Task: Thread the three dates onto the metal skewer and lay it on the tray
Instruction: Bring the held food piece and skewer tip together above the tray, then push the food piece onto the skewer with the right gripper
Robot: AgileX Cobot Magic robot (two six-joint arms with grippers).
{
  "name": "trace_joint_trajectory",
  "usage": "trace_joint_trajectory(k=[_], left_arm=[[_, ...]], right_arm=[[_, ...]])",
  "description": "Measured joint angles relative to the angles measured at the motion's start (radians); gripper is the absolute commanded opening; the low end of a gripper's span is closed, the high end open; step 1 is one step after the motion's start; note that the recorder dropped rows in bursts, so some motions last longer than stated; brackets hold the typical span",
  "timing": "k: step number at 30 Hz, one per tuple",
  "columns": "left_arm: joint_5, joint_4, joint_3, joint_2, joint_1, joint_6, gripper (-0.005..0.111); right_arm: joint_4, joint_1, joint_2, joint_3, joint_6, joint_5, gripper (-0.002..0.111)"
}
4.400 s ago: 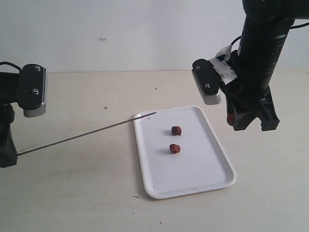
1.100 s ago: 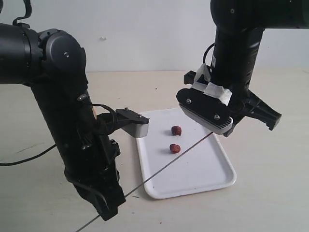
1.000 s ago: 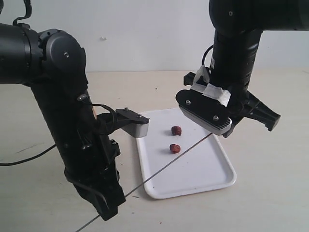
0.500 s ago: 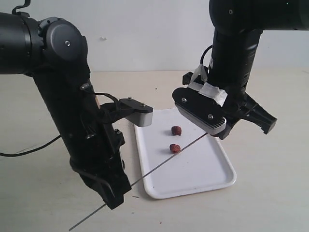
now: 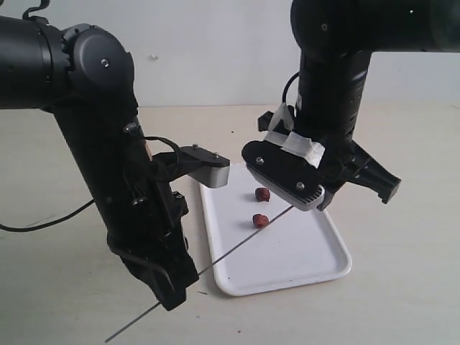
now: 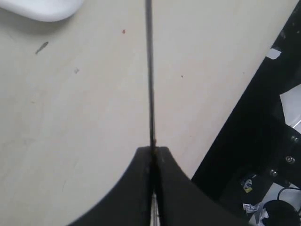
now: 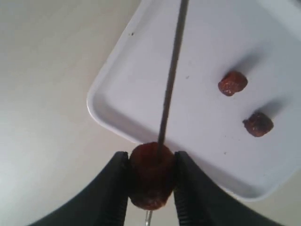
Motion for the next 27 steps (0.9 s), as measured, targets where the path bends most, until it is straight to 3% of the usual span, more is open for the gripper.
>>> trace_joint_trajectory(k=[27], left_arm=[[0.030, 0.025, -0.086, 0.020, 0.001, -0.007, 0.000]], right_arm=[[0.089, 0.104, -0.002, 0.000, 0.094, 0.008, 0.032]])
